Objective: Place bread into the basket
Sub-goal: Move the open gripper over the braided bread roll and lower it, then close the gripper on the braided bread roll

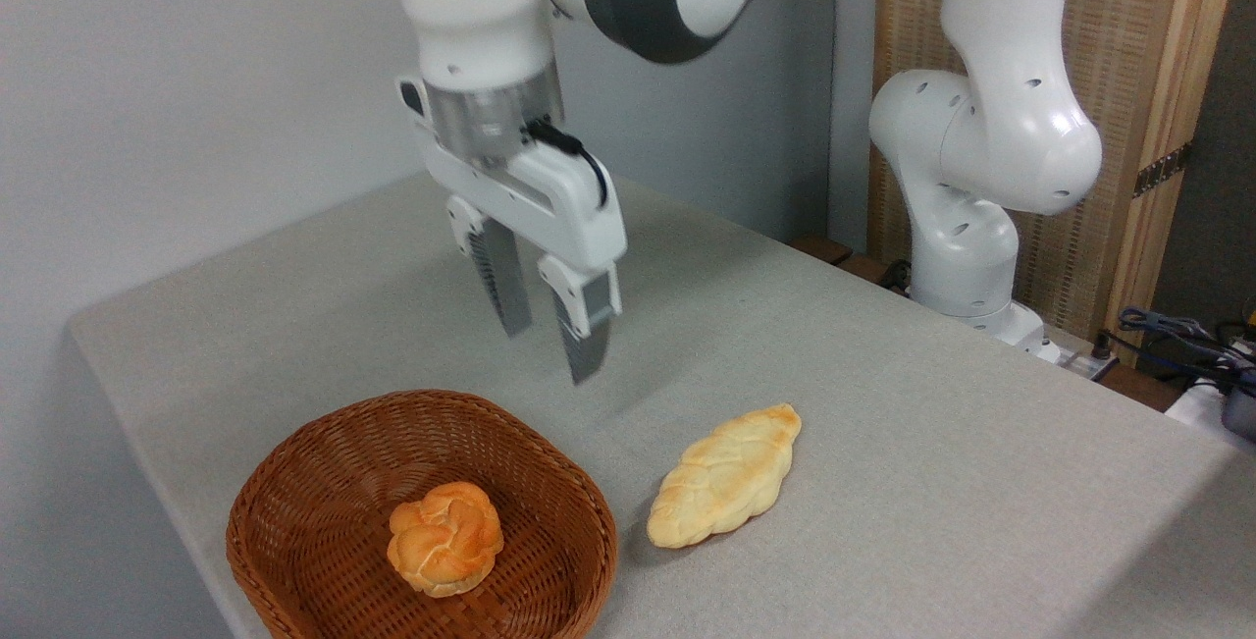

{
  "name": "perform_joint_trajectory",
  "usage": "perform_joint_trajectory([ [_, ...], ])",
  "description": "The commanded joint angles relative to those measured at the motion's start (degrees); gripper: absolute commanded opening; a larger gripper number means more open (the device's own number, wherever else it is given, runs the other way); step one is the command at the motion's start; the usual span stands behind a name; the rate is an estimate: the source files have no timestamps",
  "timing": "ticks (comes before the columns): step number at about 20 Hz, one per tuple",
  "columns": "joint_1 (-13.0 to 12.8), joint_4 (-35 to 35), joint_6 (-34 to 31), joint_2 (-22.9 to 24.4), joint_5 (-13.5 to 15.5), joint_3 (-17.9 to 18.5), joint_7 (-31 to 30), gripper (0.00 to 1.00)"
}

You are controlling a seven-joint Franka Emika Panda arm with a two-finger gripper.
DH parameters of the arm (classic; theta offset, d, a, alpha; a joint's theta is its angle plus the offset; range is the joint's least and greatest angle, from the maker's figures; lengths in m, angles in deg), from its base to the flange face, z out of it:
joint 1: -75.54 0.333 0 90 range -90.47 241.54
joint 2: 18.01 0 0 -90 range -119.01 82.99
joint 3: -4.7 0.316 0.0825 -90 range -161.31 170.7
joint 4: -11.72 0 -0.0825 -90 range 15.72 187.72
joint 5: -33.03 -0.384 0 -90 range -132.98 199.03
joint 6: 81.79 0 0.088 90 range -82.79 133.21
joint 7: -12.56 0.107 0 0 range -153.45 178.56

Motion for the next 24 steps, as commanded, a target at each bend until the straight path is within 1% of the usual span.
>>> perform_joint_trajectory([
  [1, -0.26, 4.09, -0.52, 1.01, -2.49, 2.18, -0.02, 1.00],
  [3, -0.26, 5.42, -0.43, 0.92, -4.95, 2.45, 0.59, 1.00],
  [4, -0.17, 5.68, -0.43, 0.92, -6.18, 2.71, 1.81, 1.00],
  [5, -0.17, 6.29, -0.43, 0.92, -6.54, 3.23, 3.13, 1.00],
  [8, -0.17, 7.35, -0.34, 0.83, -6.64, 6.39, 8.84, 1.00],
  [9, -0.17, 7.35, -0.34, 0.75, -6.64, 6.84, 9.64, 1.00],
  [12, -0.17, 7.35, 0.36, -0.39, -6.64, 6.93, 9.73, 1.00],
  [13, -0.17, 7.35, 0.45, -0.66, -6.90, 7.80, 9.73, 1.00],
  [15, -0.17, 7.35, 0.63, -1.19, -8.56, 8.86, 9.82, 1.00],
  [24, -0.09, 7.35, 2.73, -4.26, -8.75, 9.30, 10.17, 1.00],
])
